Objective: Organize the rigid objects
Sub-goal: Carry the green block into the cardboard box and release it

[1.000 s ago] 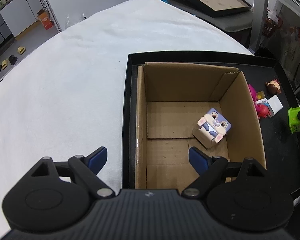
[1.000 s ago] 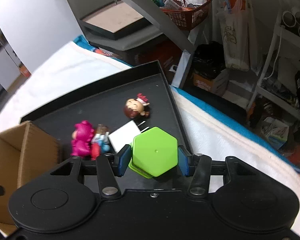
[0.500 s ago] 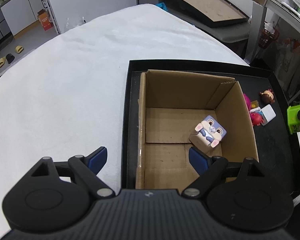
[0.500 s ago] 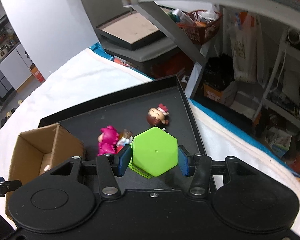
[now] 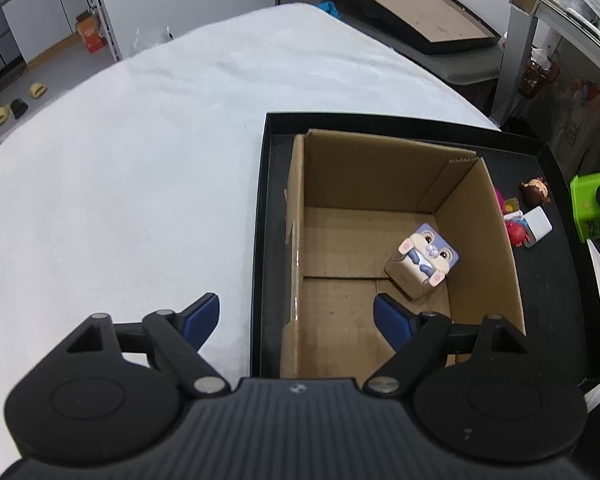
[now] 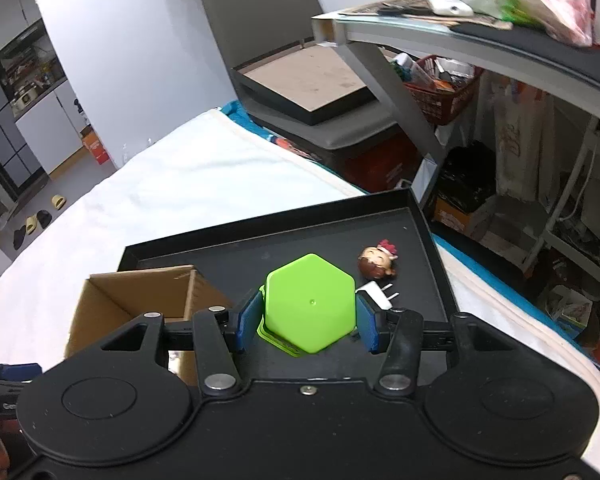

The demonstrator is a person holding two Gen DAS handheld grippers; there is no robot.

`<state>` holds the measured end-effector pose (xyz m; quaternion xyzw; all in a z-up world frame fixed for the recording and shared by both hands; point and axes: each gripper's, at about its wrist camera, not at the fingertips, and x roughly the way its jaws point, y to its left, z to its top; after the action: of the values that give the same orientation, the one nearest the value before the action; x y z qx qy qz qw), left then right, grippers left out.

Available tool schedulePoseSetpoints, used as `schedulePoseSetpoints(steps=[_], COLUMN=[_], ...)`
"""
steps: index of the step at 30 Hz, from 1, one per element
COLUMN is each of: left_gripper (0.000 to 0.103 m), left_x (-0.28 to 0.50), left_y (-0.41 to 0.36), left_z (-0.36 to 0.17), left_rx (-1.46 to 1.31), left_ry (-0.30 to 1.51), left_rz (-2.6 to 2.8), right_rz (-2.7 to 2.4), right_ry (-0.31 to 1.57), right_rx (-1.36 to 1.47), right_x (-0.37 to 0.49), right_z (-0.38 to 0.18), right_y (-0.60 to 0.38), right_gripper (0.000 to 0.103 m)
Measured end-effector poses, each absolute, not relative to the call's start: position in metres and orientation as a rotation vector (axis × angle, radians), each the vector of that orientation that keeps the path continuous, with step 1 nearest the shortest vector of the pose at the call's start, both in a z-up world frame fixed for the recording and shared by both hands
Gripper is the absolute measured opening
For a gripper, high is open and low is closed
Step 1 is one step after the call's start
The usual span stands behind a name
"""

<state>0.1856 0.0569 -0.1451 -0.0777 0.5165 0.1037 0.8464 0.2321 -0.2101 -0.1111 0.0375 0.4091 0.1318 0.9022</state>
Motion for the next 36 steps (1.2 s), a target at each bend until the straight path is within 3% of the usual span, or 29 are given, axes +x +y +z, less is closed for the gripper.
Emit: schedulePoseSetpoints(steps=[5,8,10,12,36], left_gripper=[0.065,0.045,0.024,0.019,0.014], left_x=[0.188,0.191,0.192,0.191,0.187], left_y=[0.059,0.061,0.064,0.067,0.088], left_z=[-0.153,-0.161,-0.166,-0.167,-0.172], left_rx=[-0.164,-0.187,-0.205,-0.216,-0.316], left_ry=[1.120,1.154,1.176,1.180,1.174], left_rz=[0.203,0.168,0.158,0.155,0.116], right_rz=[0.291,0.299,0.304,0.313,0.414], right_ry=[0.830,0.823,0.821,0.819,0.897], right_rx=[0.072,0.067,0.061,0.054,-0.064], right_x=[0.228,0.227,0.226,0.226,0.232], right_z=[-0.101,-0.097,-0.095,-0.094,-0.103], right_y=[-0.195,-0.186,-0.179,-0.172,-0.086], right_gripper=[0.049,0.049,0.049,0.049,0.049])
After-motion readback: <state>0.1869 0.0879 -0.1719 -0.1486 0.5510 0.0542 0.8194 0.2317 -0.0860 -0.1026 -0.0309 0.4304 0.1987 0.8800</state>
